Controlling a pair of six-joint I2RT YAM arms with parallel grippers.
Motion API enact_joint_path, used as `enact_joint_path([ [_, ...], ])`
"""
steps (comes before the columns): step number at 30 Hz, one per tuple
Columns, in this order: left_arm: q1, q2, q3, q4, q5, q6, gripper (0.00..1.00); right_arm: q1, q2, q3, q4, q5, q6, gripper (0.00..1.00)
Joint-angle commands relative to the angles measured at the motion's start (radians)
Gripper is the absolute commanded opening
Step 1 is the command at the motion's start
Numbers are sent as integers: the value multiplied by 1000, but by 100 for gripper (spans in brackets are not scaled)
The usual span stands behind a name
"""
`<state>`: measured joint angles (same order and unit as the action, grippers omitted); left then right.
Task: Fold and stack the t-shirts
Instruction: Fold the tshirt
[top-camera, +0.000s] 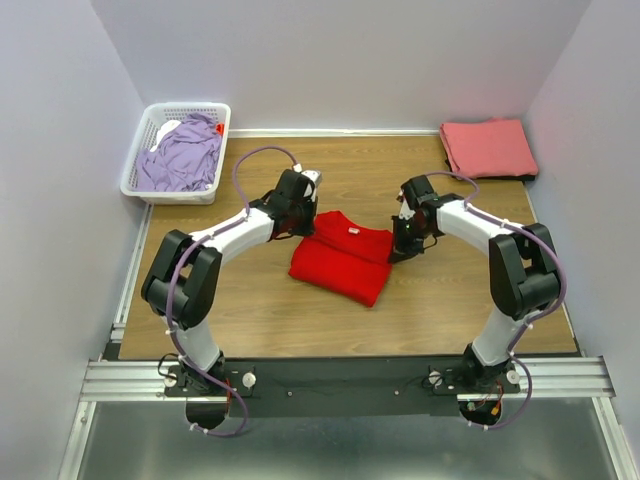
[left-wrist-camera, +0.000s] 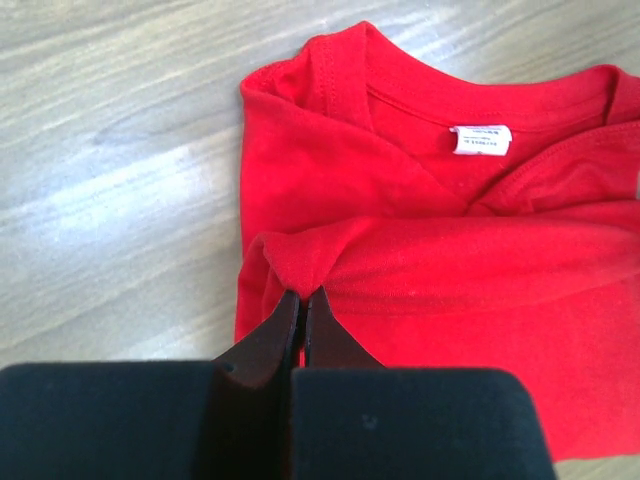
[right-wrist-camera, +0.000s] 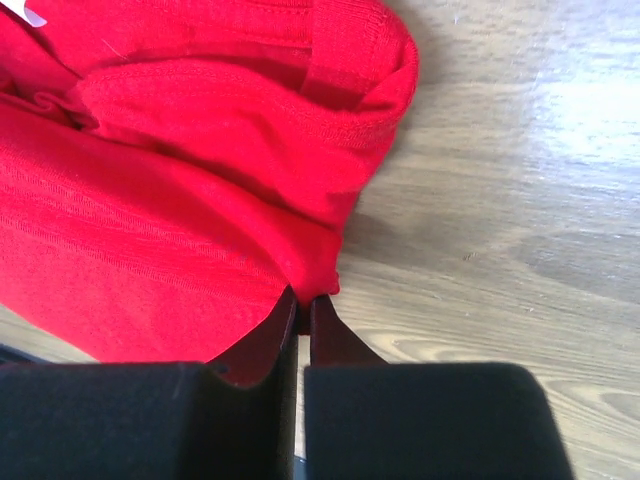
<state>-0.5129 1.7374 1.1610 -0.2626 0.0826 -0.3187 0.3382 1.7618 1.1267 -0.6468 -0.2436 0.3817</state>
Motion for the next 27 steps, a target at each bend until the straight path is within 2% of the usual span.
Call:
enact_joint_path([
  [1, 42, 19, -38, 89, -73, 3, 0, -15, -25, 36, -27, 101, -9, 10],
  [7, 63, 47, -96, 146, -61, -33, 0, -15, -68, 107, -16, 116, -7, 6],
  [12, 65, 91, -89, 154, -58, -39, 0, -15, -50, 79, 58, 132, 5, 7],
  [18, 67, 82, -93, 154, -58, -54, 2, -16, -28, 58, 118, 178, 32, 31],
  [20, 67, 61, -89, 154, -61, -59, 9, -16, -51, 65, 118, 194, 39, 39],
  [24, 68, -15, -77, 155, -63, -63, 56, -15, -136, 59, 121, 202, 29, 47],
  [26, 67, -60, -78, 154, -44, -69, 68, -8, -195, 38, 146, 176, 23, 47],
  [27, 67, -81, -81, 157, -38, -72, 69, -8, -212, 27, 162, 158, 19, 47],
])
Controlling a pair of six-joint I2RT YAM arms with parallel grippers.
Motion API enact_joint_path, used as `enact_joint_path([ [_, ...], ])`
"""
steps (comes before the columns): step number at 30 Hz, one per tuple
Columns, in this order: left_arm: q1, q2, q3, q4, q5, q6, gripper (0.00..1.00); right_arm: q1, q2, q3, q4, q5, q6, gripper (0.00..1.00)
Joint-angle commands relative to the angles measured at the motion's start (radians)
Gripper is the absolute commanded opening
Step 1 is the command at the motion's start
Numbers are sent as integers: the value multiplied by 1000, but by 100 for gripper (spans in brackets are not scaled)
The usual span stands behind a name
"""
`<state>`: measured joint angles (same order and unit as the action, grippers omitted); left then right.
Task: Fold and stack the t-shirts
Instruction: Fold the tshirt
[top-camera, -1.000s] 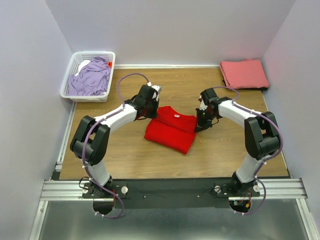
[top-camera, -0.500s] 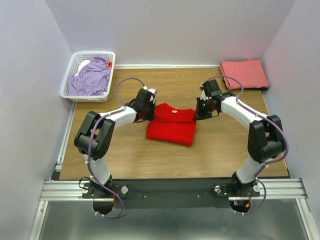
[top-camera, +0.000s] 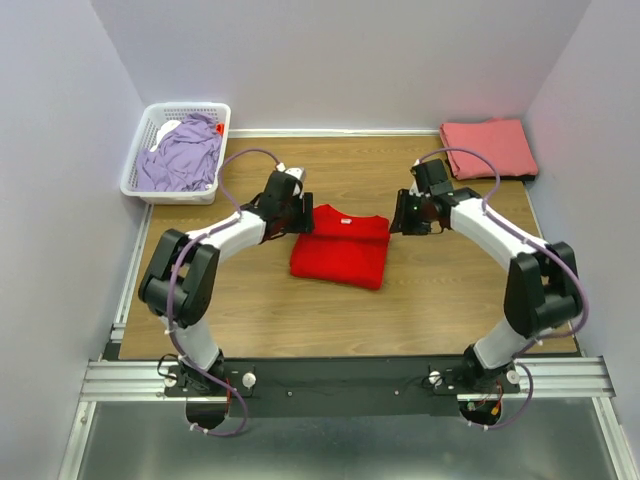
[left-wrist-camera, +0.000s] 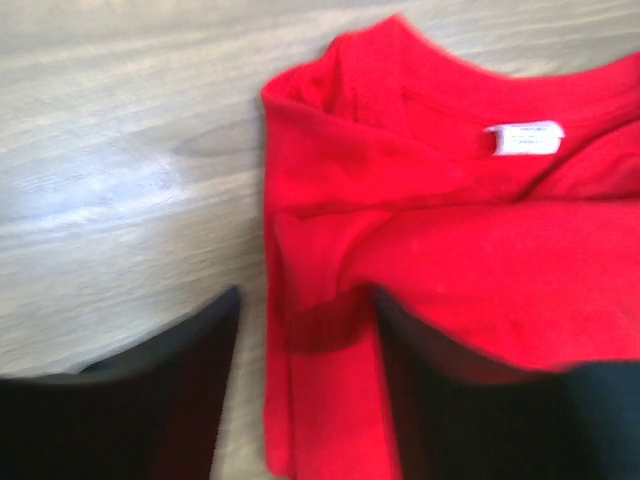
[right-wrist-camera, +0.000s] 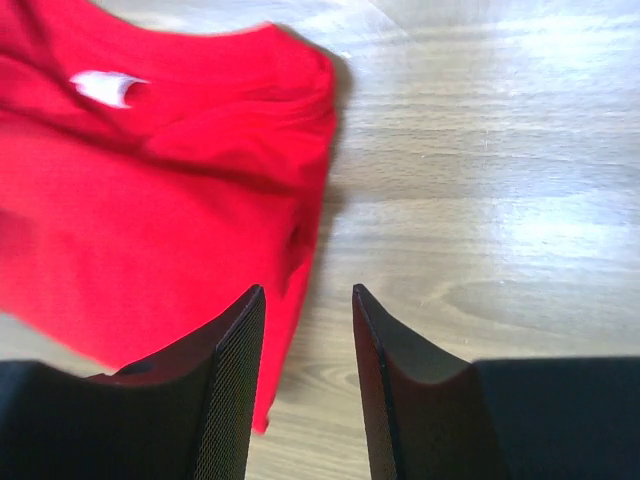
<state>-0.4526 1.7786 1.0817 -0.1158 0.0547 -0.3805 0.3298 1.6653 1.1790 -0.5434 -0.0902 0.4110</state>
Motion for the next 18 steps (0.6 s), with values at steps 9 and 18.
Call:
enact_joint_path([
  [9, -67, -338, -152, 80, 29, -5, 58, 35, -170, -218, 331, -364, 12, 40],
  [18, -75, -122, -106, 208, 92, 8, 31, 9, 33, -220, 531, -439, 48, 36],
])
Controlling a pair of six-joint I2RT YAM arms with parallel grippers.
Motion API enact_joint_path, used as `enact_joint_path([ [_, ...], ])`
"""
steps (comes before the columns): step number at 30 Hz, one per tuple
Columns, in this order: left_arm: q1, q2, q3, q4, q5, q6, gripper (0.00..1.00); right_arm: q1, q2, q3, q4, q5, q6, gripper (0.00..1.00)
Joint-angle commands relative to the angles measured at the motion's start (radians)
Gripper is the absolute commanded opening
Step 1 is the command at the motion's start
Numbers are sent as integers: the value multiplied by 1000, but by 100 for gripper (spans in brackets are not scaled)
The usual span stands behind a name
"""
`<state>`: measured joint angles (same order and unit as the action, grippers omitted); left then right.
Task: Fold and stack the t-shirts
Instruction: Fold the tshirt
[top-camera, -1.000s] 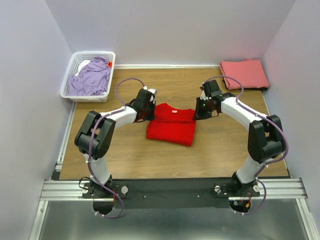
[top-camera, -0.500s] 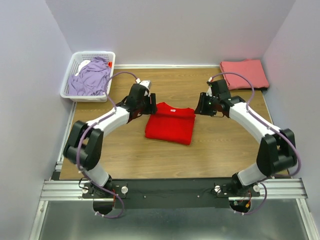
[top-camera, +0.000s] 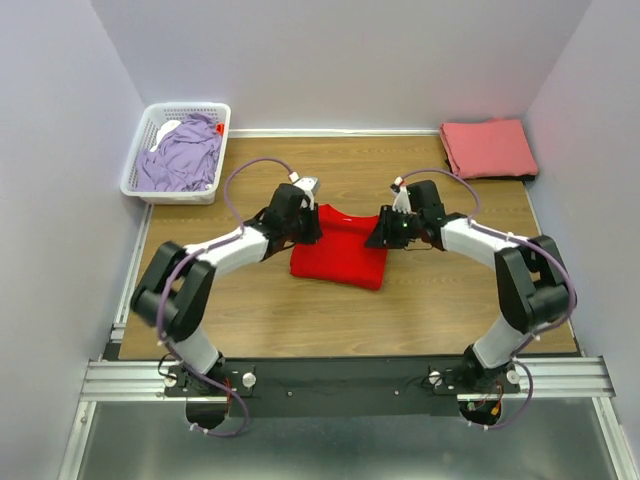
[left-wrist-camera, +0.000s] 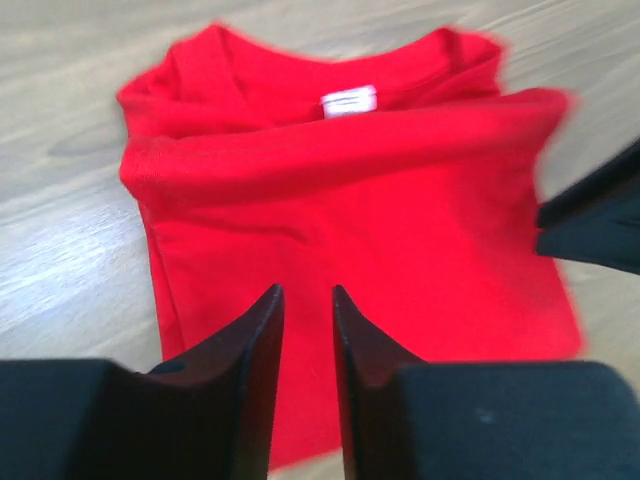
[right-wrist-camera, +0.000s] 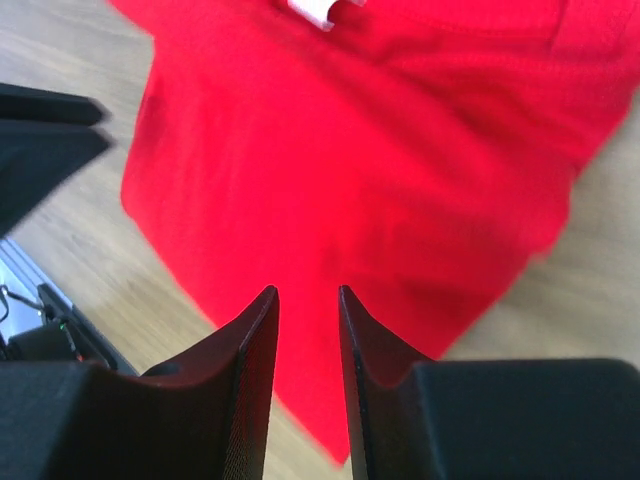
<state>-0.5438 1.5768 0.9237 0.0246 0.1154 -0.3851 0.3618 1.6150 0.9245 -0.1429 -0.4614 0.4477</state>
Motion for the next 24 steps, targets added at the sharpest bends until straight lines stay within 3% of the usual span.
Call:
enact_joint_path([
  [1, 24, 148, 105, 72, 52, 9, 29, -33, 106, 46, 134, -81, 11, 36],
  [7, 117, 402, 312, 66, 162, -24, 28, -129, 334, 169, 229, -203, 40, 36],
  [14, 183, 540, 374, 49, 282, -67, 28, -216, 591, 277, 310, -407, 187, 37],
  [24, 219, 437, 346, 51, 300, -69, 29, -238, 494, 333, 378, -531, 290, 40],
])
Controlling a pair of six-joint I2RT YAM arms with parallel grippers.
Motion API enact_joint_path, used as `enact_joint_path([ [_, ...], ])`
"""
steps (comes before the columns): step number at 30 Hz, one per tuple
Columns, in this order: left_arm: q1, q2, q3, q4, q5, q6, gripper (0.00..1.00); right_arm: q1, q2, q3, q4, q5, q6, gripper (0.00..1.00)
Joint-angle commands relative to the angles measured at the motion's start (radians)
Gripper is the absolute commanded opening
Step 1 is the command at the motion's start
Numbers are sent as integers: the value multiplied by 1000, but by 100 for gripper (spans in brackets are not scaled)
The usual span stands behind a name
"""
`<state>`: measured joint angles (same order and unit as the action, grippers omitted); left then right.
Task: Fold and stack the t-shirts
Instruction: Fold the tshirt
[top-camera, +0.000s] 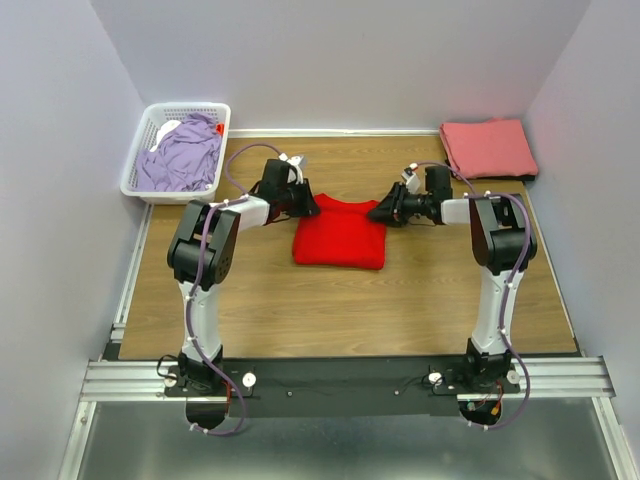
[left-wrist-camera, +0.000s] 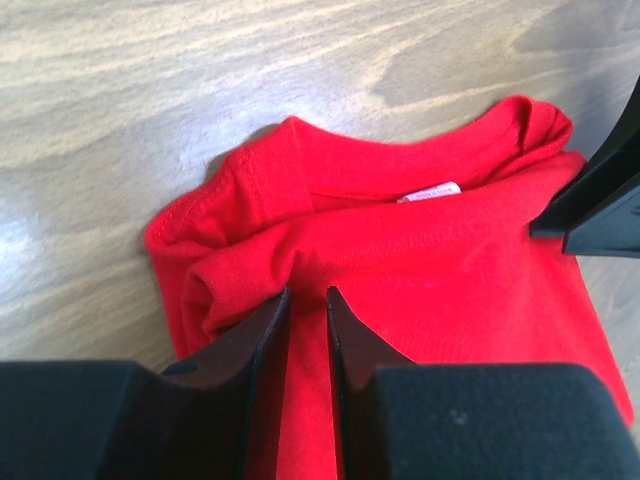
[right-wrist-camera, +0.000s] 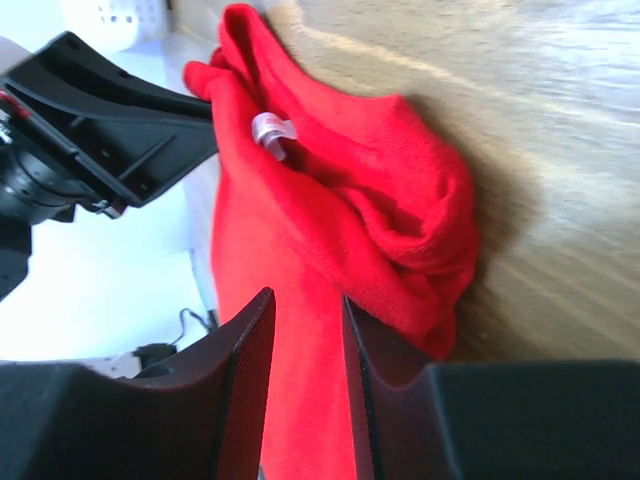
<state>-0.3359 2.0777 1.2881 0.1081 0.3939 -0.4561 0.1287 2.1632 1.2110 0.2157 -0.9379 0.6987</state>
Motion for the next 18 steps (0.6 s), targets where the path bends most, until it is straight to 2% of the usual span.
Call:
enact_joint_path([
  [1, 12, -70, -16, -33, 19, 2, 29, 0, -57, 57, 20, -58, 42, 40],
  [8, 15, -4, 17, -45, 8, 19, 29, 20, 7, 84, 154, -95, 133, 41],
  [13, 35, 44, 17, -47, 3, 13, 29, 15, 115, 101, 162, -73, 116, 40],
  [18, 61, 68, 16, -53, 8, 8, 29, -40, 213, 130, 168, -29, 117, 40],
])
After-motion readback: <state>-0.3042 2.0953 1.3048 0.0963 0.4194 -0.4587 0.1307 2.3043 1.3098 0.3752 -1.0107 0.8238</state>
